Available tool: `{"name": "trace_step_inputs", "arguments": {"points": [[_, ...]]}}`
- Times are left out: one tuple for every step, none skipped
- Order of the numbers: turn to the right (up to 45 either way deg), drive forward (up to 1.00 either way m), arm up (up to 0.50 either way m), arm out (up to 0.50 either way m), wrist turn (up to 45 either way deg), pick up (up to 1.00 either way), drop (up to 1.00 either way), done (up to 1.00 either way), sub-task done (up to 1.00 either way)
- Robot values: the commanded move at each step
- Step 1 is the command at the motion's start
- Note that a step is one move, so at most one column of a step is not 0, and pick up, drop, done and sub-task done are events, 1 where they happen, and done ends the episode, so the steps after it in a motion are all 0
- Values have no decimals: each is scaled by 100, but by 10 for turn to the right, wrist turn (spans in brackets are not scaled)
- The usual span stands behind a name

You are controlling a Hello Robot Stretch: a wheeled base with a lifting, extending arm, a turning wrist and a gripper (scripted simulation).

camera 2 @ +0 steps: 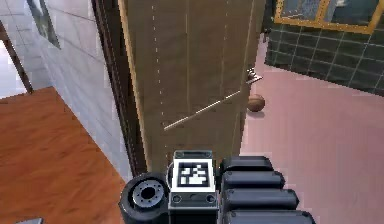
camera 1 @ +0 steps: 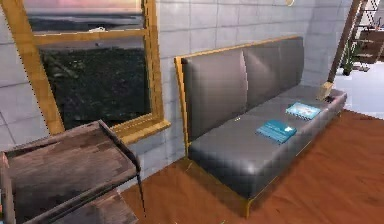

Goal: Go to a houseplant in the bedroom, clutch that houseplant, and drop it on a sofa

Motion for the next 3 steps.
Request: {"name": "trace_step_inputs", "arguments": {"points": [[0, 20, 0, 0, 0, 0, 0, 0, 0], [450, 0, 0, 0, 0, 0, 0, 0, 0], [30, 0, 0, 0, 0, 0, 0, 0, 0]]}}
